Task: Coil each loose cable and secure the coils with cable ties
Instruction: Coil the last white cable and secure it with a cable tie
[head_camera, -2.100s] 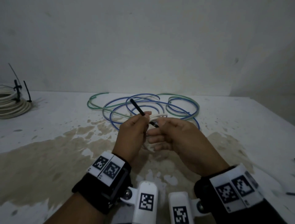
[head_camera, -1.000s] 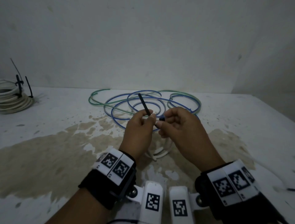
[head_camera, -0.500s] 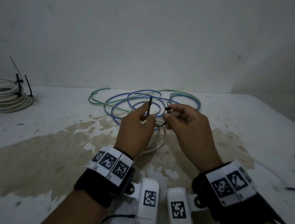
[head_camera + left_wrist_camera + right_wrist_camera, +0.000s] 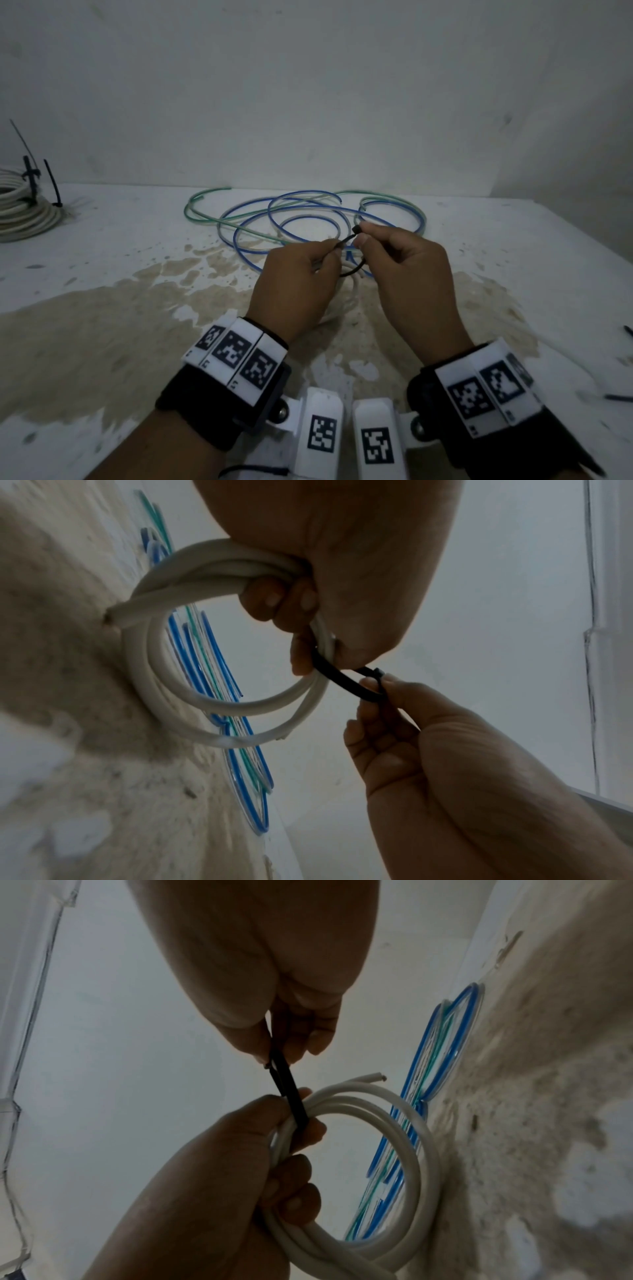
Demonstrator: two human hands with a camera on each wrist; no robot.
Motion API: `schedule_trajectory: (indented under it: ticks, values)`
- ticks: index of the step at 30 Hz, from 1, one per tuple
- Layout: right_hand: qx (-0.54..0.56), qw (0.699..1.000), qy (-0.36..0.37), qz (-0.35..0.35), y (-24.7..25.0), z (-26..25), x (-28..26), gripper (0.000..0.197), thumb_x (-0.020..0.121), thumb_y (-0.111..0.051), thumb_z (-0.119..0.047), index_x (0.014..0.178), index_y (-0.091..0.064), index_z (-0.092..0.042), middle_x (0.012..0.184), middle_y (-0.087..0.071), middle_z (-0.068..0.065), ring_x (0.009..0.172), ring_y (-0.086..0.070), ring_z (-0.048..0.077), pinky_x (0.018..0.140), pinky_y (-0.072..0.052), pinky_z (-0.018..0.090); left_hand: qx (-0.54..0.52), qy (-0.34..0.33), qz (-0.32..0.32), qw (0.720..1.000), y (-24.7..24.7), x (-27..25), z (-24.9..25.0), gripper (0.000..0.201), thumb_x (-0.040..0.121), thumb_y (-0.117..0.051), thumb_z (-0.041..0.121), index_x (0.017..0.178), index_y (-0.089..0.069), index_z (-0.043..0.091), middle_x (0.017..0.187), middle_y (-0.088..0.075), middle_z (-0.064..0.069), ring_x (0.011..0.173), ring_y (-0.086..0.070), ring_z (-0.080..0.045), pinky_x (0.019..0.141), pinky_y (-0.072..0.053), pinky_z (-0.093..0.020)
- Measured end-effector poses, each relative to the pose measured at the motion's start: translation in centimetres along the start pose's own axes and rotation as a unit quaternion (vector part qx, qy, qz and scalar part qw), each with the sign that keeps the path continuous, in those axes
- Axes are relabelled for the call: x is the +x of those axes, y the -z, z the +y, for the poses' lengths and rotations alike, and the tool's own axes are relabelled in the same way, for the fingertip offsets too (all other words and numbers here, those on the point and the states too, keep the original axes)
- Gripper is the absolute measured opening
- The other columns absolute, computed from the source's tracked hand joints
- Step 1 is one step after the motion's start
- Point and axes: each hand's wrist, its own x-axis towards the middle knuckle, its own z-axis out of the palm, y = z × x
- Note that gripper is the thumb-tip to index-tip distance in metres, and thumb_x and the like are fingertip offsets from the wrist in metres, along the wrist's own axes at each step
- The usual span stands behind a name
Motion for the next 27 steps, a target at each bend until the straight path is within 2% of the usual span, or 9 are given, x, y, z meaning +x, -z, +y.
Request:
schedule_trajectory:
  ticks: [4, 8, 13, 15, 18, 20, 22, 25, 27]
  values:
    - [-0.001, 1.000, -0.005, -0.004, 0.04, 0.09, 0.06, 0.016, 0.086, -0.066, -0.012, 0.100, -0.074, -0.013, 0.091, -0.072, -0.002, 0.083, -0.064, 0.006, 0.080, -0.050, 0.021, -0.002, 0.008, -0.002, 1.000, -0.04, -0.03, -0.02, 0.024, 0.094, -0.055, 0.021, 0.109, -0.073, 0.014, 0.093, -0.075, -0.003, 0.078, -0.063, -0.004, 0.064, -0.036, 0.001]
    - [0.020, 0.999, -0.019, -0.023, 0.19, 0.00, 0.06, 0.016, 0.086, -0.066, -0.011, 0.099, -0.073, -0.017, 0.088, -0.070, -0.010, 0.084, -0.063, -0.002, 0.080, -0.050, 0.016, 0.000, -0.007, -0.011, 1.000, 0.10, -0.12, 0.10, 0.023, 0.094, -0.055, 0.016, 0.109, -0.073, 0.015, 0.092, -0.074, -0.003, 0.076, -0.059, 0.001, 0.063, -0.036, 0.000]
    - [0.033, 0.998, -0.019, -0.056, 0.68, -0.16, 0.23, 0.021, 0.083, -0.068, -0.009, 0.089, -0.069, -0.029, 0.083, -0.067, -0.020, 0.080, -0.064, -0.007, 0.077, -0.049, 0.011, 0.013, -0.002, -0.015, 1.000, 0.08, -0.11, 0.04, 0.025, 0.095, -0.053, 0.017, 0.111, -0.072, 0.015, 0.087, -0.074, -0.006, 0.056, -0.049, 0.002, 0.057, -0.034, -0.001]
    - [0.023, 0.998, -0.011, -0.058, 0.63, -0.13, 0.16, 0.022, 0.083, -0.069, -0.009, 0.084, -0.069, -0.031, 0.082, -0.066, -0.022, 0.080, -0.064, -0.007, 0.076, -0.049, 0.010, 0.023, 0.001, -0.019, 1.000, 0.10, -0.06, 0.02, 0.026, 0.095, -0.052, 0.018, 0.113, -0.071, 0.015, 0.090, -0.074, -0.006, 0.058, -0.051, -0.002, 0.058, -0.035, -0.002]
    - [0.015, 0.998, -0.015, -0.067, 0.58, 0.00, 0.15, 0.013, 0.082, -0.069, -0.009, 0.090, -0.074, -0.018, 0.081, -0.067, -0.019, 0.078, -0.064, -0.005, 0.075, -0.049, 0.010, 0.025, -0.007, -0.022, 0.999, 0.15, -0.11, 0.00, 0.030, 0.094, -0.051, 0.026, 0.114, -0.070, 0.017, 0.096, -0.074, -0.004, 0.074, -0.061, -0.009, 0.063, -0.041, -0.007]
    - [0.034, 0.995, -0.033, -0.086, 0.74, 0.01, 0.22, 0.011, 0.083, -0.069, -0.010, 0.090, -0.072, -0.018, 0.077, -0.068, -0.015, 0.071, -0.064, -0.004, 0.069, -0.049, 0.010, 0.013, -0.017, -0.022, 1.000, 0.17, -0.22, 0.05, 0.039, 0.087, -0.045, 0.032, 0.114, -0.071, 0.018, 0.097, -0.075, -0.003, 0.082, -0.065, -0.013, 0.073, -0.050, -0.027]
    - [0.065, 0.991, -0.062, -0.104, 0.82, -0.14, 0.26, 0.012, 0.084, -0.068, -0.009, 0.087, -0.067, -0.020, 0.066, -0.067, -0.010, 0.060, -0.061, -0.004, 0.060, -0.046, 0.011, 0.008, -0.030, -0.019, 0.999, 0.21, -0.29, 0.25, 0.041, 0.086, -0.043, 0.030, 0.111, -0.072, 0.019, 0.092, -0.075, -0.003, 0.079, -0.066, -0.015, 0.072, -0.051, -0.035]
    - [0.098, 0.982, -0.104, -0.122, 0.68, -0.28, 0.17, 0.009, 0.087, -0.064, -0.012, 0.095, -0.065, -0.016, 0.066, -0.069, -0.008, 0.059, -0.060, 0.001, 0.056, -0.048, 0.019, 0.010, -0.048, -0.011, 0.999, 0.13, -0.17, 0.13, 0.035, 0.088, -0.044, 0.026, 0.106, -0.073, 0.020, 0.089, -0.074, 0.000, 0.078, -0.064, -0.012, 0.072, -0.049, -0.035]
    - [0.108, 0.983, -0.104, -0.108, 0.61, -0.35, 0.16, 0.007, 0.088, -0.063, -0.013, 0.092, -0.068, -0.013, 0.064, -0.067, -0.008, 0.057, -0.058, 0.004, 0.055, -0.048, 0.022, 0.005, -0.042, -0.013, 0.999, -0.05, -0.04, -0.08, 0.033, 0.090, -0.045, 0.028, 0.107, -0.072, 0.021, 0.093, -0.074, 0.003, 0.082, -0.063, -0.007, 0.074, -0.048, -0.022]
